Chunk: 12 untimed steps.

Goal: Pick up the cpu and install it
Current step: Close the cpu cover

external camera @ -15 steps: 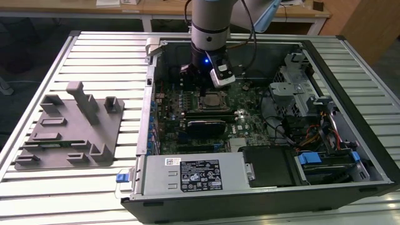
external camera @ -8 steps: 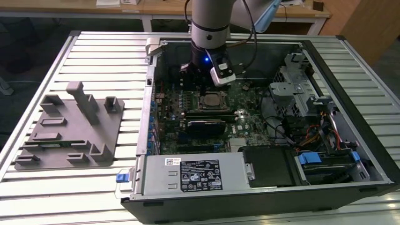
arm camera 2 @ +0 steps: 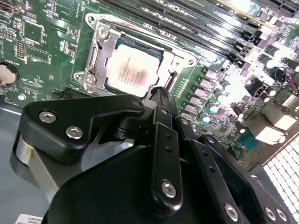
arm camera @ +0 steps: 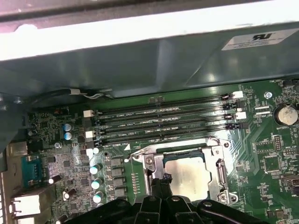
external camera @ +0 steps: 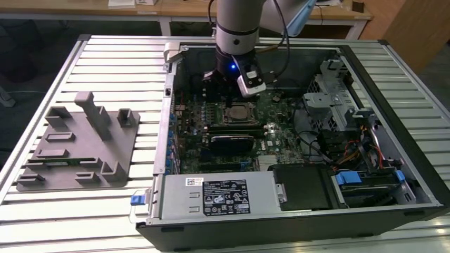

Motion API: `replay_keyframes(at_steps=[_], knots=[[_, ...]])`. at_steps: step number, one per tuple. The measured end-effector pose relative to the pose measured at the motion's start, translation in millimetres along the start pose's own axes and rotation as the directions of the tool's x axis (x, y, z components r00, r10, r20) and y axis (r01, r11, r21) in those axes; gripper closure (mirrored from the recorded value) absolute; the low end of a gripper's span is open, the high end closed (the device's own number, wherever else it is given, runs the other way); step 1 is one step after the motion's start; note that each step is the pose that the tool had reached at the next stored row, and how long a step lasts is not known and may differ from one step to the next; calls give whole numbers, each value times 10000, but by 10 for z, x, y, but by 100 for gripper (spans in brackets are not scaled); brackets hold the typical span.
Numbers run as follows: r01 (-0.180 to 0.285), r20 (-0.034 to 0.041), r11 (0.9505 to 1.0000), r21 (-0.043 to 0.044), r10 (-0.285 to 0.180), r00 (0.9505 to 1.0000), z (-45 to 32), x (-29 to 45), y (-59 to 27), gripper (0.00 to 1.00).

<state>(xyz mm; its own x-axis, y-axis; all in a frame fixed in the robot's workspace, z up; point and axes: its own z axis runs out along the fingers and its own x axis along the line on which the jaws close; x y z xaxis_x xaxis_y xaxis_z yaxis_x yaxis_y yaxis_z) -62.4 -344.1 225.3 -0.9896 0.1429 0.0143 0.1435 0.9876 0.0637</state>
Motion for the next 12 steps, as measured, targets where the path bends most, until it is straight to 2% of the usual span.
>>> replay_keyframes(at_steps=[5,12], knots=[[-1,1,10000,-1,1,10000,0,-70,10,89],[0,0,10000,-1,0,10000,-1,-221,33,89]])
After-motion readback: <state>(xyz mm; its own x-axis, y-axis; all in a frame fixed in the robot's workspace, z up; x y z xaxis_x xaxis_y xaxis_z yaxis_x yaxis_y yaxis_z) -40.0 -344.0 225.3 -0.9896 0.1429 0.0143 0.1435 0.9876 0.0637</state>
